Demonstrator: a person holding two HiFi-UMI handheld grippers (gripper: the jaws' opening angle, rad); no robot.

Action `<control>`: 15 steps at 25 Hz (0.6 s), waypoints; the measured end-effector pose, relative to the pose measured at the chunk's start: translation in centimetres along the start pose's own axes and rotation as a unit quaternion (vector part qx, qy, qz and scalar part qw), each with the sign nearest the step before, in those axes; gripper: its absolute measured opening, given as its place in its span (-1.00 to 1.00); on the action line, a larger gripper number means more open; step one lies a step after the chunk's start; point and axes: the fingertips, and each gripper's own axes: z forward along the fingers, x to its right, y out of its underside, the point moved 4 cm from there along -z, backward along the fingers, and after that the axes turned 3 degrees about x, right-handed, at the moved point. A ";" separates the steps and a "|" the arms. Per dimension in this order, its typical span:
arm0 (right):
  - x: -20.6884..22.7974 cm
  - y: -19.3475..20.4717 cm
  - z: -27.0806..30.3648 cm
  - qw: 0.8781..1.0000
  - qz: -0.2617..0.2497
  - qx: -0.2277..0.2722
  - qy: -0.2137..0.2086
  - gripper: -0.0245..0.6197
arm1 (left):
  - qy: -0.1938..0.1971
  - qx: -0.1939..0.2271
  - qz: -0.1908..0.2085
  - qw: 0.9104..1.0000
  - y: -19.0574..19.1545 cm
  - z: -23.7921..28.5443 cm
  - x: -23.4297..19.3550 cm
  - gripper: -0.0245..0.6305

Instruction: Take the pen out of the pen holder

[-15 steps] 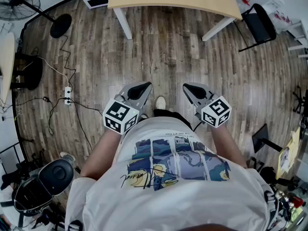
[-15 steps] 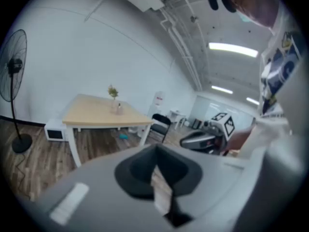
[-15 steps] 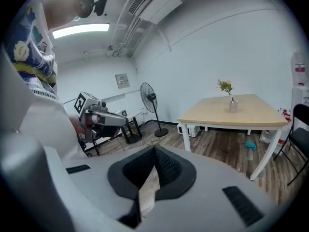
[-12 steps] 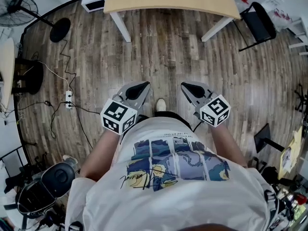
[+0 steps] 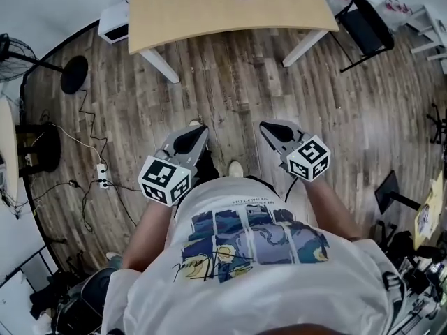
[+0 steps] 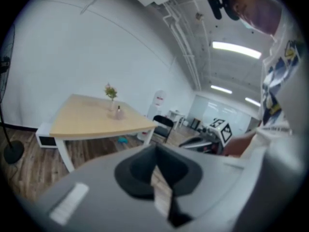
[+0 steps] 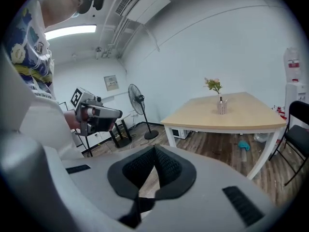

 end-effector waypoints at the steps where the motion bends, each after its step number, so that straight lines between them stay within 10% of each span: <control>1: 1.0 -0.4 0.6 1.000 0.004 0.001 0.007 -0.90 | 0.007 0.001 0.002 1.000 -0.4 0.8 -1.0 -0.90; 15: 12.9 -9.2 12.5 0.988 0.041 0.015 0.151 -0.74 | 0.076 -0.007 0.057 0.995 -8.8 7.8 -17.6 -0.88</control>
